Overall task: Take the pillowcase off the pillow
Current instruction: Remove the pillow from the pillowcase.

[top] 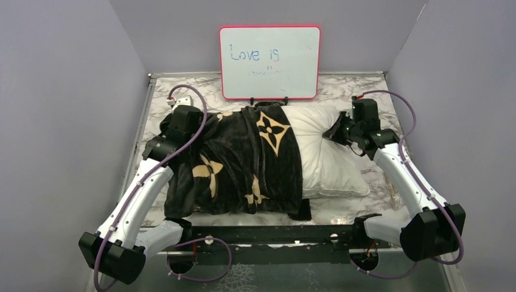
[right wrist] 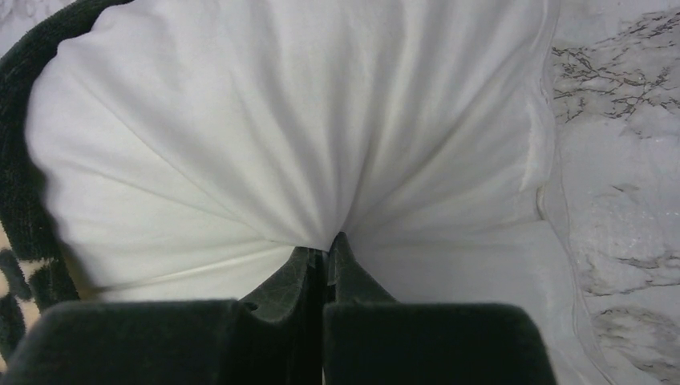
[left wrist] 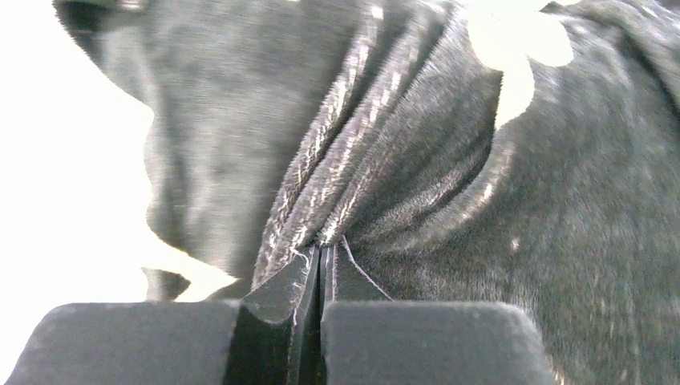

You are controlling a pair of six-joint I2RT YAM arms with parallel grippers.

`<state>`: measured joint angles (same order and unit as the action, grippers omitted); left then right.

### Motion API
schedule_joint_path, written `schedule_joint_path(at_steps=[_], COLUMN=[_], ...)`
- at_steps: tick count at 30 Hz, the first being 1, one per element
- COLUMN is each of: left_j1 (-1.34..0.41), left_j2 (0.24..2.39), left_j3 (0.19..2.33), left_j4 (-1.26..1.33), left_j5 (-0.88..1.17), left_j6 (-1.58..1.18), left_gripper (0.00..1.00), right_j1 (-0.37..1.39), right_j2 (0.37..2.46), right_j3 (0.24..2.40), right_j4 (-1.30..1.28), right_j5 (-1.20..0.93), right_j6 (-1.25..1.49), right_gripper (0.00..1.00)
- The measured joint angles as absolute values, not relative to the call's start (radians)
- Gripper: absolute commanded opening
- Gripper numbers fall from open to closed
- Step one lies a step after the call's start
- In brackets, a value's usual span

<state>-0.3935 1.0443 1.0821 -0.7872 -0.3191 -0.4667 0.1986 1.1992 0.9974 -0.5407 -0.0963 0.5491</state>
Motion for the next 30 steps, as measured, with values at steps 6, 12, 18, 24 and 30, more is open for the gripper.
schedule_joint_path(at_steps=[6,12,18,24,30], left_j1=[-0.27,-0.248,-0.423,-0.711,-0.78], left_j2=[1.047,1.064,1.085,1.197,1.376], left_j3=[1.132,1.193,1.312,1.365,1.242], left_j4=[-0.867,-0.891,-0.852,-0.758,-0.717], left_j5=[-0.334,-0.189,-0.106,-0.116,-0.198], left_j6=[-0.419,-0.364,-0.371,-0.4,-0.451], left_gripper=[0.28,0.57,0.64,0.63,0.06], right_j1=[0.192,0.172,0.159,0.155,0.155], right_j2=[1.199,1.199,1.193,1.184,1.178], right_j3=[0.995,0.994,0.97,0.957,0.956], right_j4=[-0.54,-0.541,-0.538,-0.53,-0.532], right_j5=[-0.109,-0.165,-0.213,-0.228,-0.228], right_j6=[0.548,0.522,0.508,0.503,0.494], right_gripper=[0.01,0.01,0.01,0.01,0.01])
